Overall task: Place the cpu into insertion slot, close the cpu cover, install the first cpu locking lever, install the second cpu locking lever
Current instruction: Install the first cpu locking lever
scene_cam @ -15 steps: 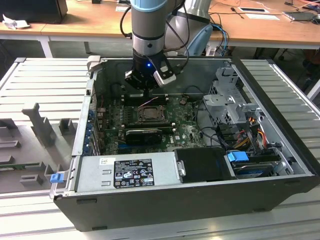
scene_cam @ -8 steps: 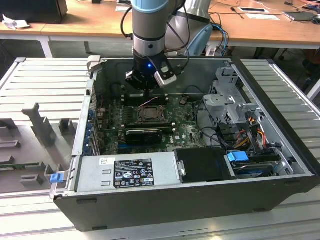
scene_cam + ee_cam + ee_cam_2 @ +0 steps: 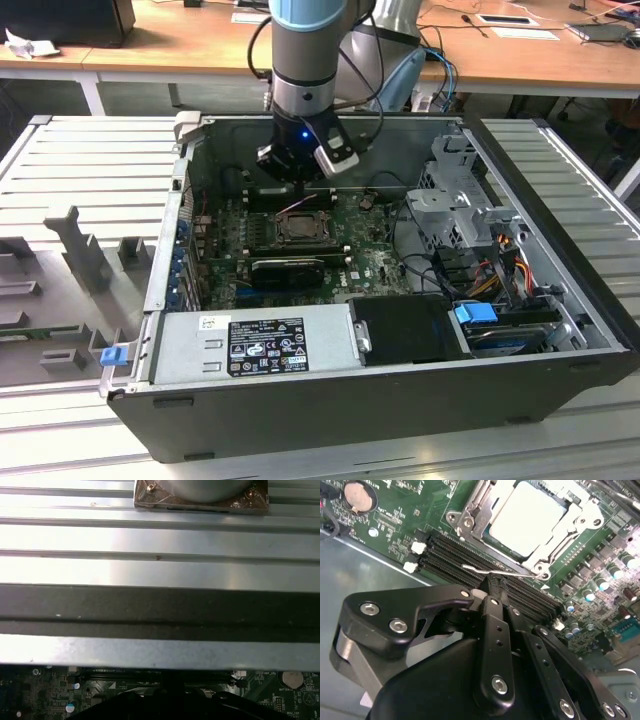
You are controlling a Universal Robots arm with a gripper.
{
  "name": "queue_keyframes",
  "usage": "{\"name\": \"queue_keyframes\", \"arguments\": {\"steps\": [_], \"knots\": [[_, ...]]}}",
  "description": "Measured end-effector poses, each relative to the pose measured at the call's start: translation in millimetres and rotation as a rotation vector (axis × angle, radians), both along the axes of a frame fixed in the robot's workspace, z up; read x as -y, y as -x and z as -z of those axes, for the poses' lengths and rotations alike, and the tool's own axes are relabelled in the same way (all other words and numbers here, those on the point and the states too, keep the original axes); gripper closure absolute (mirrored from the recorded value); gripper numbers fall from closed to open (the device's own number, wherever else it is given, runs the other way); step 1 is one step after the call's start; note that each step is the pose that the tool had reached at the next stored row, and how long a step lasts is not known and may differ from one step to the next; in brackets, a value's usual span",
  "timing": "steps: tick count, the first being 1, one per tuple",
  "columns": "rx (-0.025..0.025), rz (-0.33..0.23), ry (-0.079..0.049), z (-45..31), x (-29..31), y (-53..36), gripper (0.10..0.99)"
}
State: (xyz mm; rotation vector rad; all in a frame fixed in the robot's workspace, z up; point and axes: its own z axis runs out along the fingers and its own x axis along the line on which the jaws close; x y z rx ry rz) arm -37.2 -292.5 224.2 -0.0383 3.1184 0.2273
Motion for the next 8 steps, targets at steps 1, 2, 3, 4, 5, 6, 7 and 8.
{"name": "queue_keyframes", "arguments": {"steps": [1, 2, 3, 4, 5, 6, 7, 8], "knots": [[0.0009, 0.0, 0.003, 0.2, 0.0, -0.5, 0.98], [0.0014, 0.0, 0.003, 0.4, 0.0, -1.0, 0.98], [0.0015, 0.0, 0.004, 0.5, 0.0, -1.7, 0.98], [0.0015, 0.0, 0.004, 0.7, 0.0, -2.9, 0.98], [0.0016, 0.0, 0.004, 1.0, 0.0, -4.1, 0.98], [0.0015, 0.0, 0.004, 1.2, -0.1, -5.4, 0.98], [0.0015, 0.0, 0.004, 1.6, -0.1, -7.1, 0.98], [0.0016, 0.0, 0.004, 2.0, -0.1, -8.6, 0.98]]}}
